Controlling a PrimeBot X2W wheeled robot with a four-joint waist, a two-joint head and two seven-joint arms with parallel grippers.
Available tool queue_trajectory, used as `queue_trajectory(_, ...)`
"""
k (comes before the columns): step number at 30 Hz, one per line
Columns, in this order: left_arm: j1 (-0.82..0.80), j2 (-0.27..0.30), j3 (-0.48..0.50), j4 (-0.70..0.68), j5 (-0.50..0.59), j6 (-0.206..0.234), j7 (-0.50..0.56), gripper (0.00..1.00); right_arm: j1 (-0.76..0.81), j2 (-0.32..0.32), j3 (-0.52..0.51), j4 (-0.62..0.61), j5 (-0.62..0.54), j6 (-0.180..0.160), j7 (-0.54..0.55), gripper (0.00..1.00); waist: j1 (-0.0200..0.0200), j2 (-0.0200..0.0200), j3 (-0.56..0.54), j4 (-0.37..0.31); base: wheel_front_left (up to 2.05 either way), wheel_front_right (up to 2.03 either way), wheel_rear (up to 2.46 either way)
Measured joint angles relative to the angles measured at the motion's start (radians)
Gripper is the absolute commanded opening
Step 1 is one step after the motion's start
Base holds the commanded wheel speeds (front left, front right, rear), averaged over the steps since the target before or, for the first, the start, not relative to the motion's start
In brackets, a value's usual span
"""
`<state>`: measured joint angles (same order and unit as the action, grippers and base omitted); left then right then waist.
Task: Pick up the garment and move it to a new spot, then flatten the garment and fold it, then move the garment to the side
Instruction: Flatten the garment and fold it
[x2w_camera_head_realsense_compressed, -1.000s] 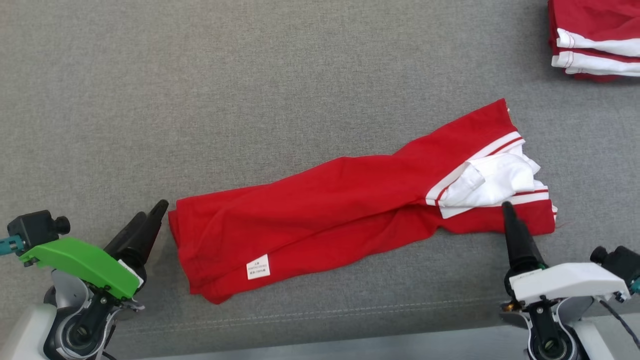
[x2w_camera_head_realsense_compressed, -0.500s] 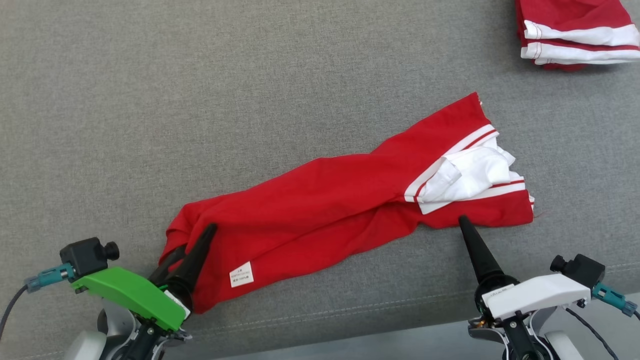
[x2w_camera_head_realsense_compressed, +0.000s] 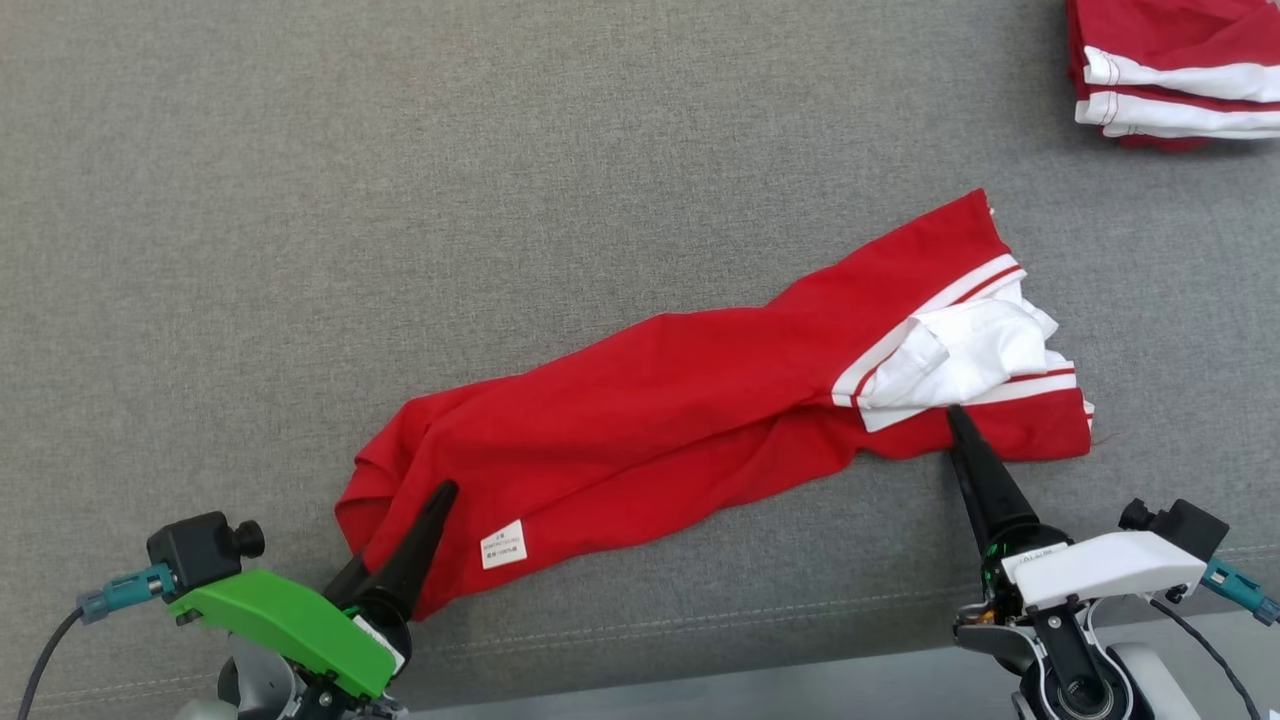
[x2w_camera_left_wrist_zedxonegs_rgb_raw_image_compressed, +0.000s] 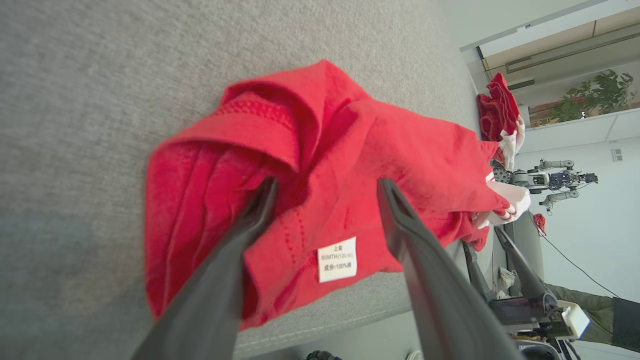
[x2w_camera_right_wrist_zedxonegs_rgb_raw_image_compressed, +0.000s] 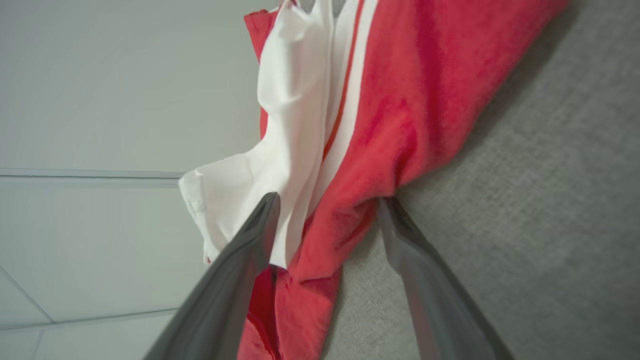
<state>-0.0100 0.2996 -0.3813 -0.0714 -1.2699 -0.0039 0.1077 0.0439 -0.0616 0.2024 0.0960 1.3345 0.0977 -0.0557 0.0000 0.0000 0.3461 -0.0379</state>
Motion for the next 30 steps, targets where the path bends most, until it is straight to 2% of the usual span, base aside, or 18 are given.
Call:
queue_trajectory(6,0.011,0.003,0.002,-0.024,0.001,0.017,0.0,1.0,-0.027,0.0,-0.007,0.021,0.058,0.016,0.016,1.0,0.0,0.0,0.002,-0.003,0.0,0.0,0.0)
queue_trajectory(17,0.032,0.008,0.0,-0.056,0.008,0.04,0.0,1.0,-0.062,0.006,-0.02,0.069,0.157,0.021,0.045,1.0,0.0,0.0,0.002,-0.011,0.0,0.0,0.0)
queue_trajectory(30,0.036,0.003,-0.004,-0.078,0.008,0.05,-0.002,1.0,-0.063,0.006,-0.016,0.096,0.2,0.033,0.07,1.0,0.0,0.0,0.001,-0.01,0.0,0.0,0.0)
